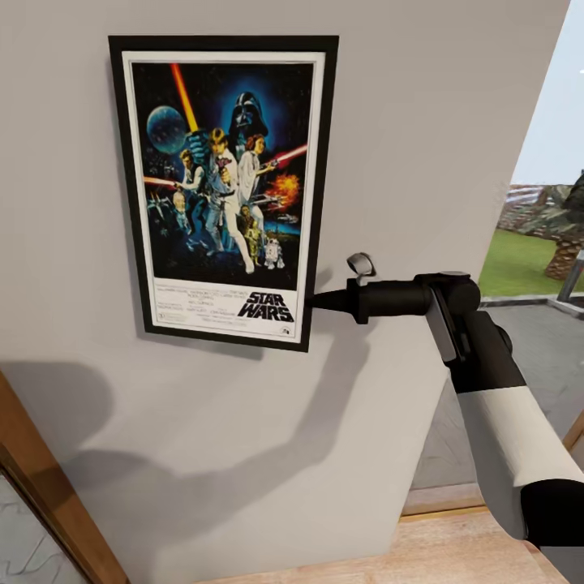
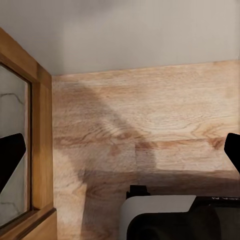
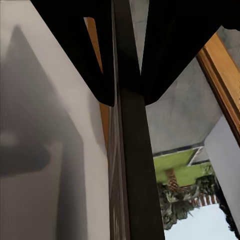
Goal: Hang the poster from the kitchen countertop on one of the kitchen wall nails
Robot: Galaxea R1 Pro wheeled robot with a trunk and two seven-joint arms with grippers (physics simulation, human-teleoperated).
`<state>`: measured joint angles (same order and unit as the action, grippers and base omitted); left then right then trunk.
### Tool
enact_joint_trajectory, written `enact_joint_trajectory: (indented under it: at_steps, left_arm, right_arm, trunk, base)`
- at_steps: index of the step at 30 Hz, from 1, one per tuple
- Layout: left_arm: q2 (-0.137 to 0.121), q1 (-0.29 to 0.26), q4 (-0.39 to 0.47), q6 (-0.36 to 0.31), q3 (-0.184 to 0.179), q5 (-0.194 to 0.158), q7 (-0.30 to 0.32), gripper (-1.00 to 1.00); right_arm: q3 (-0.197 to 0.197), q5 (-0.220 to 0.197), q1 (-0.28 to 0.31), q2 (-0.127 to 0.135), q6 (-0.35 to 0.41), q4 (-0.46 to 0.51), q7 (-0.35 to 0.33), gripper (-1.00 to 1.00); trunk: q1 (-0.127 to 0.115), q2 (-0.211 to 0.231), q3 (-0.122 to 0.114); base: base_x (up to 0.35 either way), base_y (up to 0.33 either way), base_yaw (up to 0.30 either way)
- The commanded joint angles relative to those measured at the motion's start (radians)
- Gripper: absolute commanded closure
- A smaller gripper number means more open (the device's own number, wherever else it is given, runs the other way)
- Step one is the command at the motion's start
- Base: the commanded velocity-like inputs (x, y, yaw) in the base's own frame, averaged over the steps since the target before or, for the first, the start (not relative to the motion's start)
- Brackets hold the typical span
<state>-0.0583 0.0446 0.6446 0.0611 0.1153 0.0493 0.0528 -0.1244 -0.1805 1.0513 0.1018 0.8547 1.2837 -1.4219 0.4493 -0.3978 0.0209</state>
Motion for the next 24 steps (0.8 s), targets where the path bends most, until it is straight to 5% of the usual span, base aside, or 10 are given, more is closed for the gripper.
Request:
enact_joint_trajectory:
  at_steps: [1, 24]
  left_arm:
    - [0.001, 0.000, 0.001, 0.002, 0.004, 0.005, 0.006, -1.00]
    - [-0.003, 0.000, 0.003, 0.001, 0.004, 0.004, 0.006, -1.00]
  right_arm:
    - [-0.002, -0.007, 0.001, 0.001, 0.014, 0.000, 0.001, 1.00]
    - [-0.016, -0.005, 0.002, 0.001, 0.060, 0.020, 0.003, 1.00]
  trunk:
    - [0.001, -0.002, 0.002]
    - [0.001, -0.002, 0.002]
  base:
    - [0.000, 0.000, 0.000]
    - [0.005, 0.001, 0.000]
